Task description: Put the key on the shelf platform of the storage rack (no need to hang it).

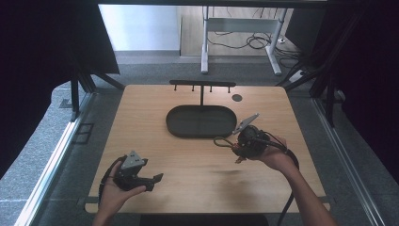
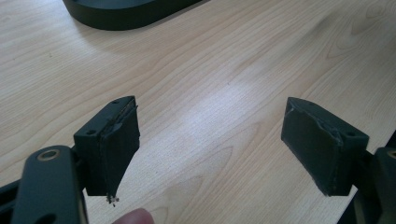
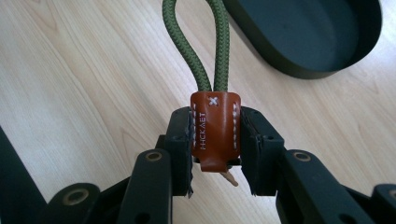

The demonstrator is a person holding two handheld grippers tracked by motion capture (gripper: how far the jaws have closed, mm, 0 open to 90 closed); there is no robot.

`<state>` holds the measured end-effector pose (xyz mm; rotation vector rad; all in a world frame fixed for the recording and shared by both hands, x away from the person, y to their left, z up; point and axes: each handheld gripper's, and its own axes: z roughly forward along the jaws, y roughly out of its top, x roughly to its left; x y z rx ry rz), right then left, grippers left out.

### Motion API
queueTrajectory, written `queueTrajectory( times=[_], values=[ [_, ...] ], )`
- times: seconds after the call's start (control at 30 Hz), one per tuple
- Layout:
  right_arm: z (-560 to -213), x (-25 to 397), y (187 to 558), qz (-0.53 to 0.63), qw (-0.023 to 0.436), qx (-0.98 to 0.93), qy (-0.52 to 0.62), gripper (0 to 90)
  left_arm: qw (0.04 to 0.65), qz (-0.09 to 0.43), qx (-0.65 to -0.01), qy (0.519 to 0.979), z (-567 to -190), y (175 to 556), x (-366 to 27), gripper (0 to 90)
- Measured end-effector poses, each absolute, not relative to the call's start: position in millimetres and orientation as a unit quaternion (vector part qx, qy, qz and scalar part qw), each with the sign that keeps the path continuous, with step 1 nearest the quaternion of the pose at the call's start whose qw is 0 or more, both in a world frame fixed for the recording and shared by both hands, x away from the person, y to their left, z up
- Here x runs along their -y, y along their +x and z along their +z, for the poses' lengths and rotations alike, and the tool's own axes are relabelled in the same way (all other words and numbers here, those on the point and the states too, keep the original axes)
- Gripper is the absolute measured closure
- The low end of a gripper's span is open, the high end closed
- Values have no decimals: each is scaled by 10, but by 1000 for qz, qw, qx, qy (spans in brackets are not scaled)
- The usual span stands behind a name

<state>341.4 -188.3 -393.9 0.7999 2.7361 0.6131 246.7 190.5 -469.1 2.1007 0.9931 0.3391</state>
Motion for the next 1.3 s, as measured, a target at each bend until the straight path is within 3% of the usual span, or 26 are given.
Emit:
queueTrajectory(
  times=[1.3],
  values=[
    [-3710, 1647, 3748, 223, 104, -932, 265, 670, 385, 132, -389, 827, -4692, 2472, -1915, 197]
  ],
)
